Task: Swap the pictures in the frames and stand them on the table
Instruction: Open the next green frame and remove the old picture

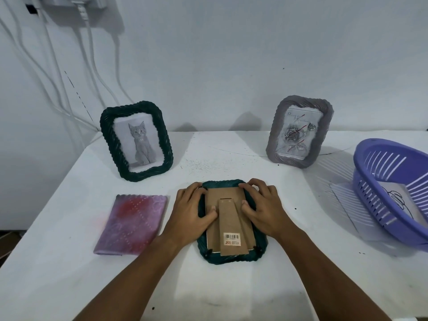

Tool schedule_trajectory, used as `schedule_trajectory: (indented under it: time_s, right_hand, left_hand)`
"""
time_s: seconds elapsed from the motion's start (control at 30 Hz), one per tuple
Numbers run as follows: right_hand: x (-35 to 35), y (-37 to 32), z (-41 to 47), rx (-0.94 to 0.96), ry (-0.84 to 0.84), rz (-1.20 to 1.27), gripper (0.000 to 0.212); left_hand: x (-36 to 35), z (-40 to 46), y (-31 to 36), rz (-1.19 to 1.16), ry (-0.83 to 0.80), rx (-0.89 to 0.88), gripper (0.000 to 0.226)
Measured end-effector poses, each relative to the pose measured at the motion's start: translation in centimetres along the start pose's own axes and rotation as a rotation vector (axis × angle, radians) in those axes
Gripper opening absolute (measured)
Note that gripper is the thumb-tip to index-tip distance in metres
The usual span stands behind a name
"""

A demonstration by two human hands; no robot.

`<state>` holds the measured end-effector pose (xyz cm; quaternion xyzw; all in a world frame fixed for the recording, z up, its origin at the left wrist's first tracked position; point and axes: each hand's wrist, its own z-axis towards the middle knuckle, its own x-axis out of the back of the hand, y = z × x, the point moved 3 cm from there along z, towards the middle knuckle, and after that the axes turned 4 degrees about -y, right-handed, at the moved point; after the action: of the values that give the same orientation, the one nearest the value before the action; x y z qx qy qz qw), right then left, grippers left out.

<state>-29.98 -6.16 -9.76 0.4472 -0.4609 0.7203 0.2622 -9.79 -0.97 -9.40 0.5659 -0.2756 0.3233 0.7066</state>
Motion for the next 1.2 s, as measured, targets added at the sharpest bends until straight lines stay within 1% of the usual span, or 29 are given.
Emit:
schedule_trajectory:
  time_s: [0.17,0.47,0.6,0.87,0.93,1.0,1.03,1.1,1.17,1.2]
  right_hand:
    - [0.0,0.1,-0.1,-0.004,-0.002,0.009,0.063]
    - [-0.1,0.4,-0.1,0.013,-0.022,0.017,0.064]
    - [-0.1,0.5,-0.1,0.018,-0.022,0.013,0.063]
    - [0.0,0.6,-0.1,0.015,-0.056,0.037,0.068]
    - [0.0,0.6,-0.1,0.019,-0.068,0.044,0.065]
    - [0.0,0.7,-0.1,0.017,-0.082,0.070,0.052]
    - [0.1,0.8,-0.2,0.017,-0.086,0.106,0.047]
    - [0.5,0.8,-0.6,0.032,-0.081,0.201,0.044]
    - [1.2,0.7,-1.8,0.065,-0.068,0.276,0.040]
    - [1.5,0.7,-2.7,0.085,-0.061,0.296,0.037]
  left_hand:
    - [0.0,0.1,0.2,0.031,-0.018,-0.008,0.061]
    - [0.1,0.2,0.5,0.055,-0.062,0.018,0.069]
    - [0.0,0.7,0.5,0.063,-0.105,0.033,0.072]
    - [0.0,1.0,0.8,0.042,-0.117,0.069,0.079]
    - [0.1,0.9,0.8,0.028,-0.124,0.084,0.080]
    - [0.2,0.7,0.7,0.013,-0.135,0.082,0.080]
    - [0.4,0.5,0.8,0.000,-0.137,0.077,0.078]
    - [0.9,-0.6,0.7,-0.036,-0.123,0.069,0.062]
    - [1.6,-2.3,0.7,-0.077,-0.075,0.047,0.047]
    - [1.9,-3.3,0.7,-0.107,-0.046,0.026,0.043]
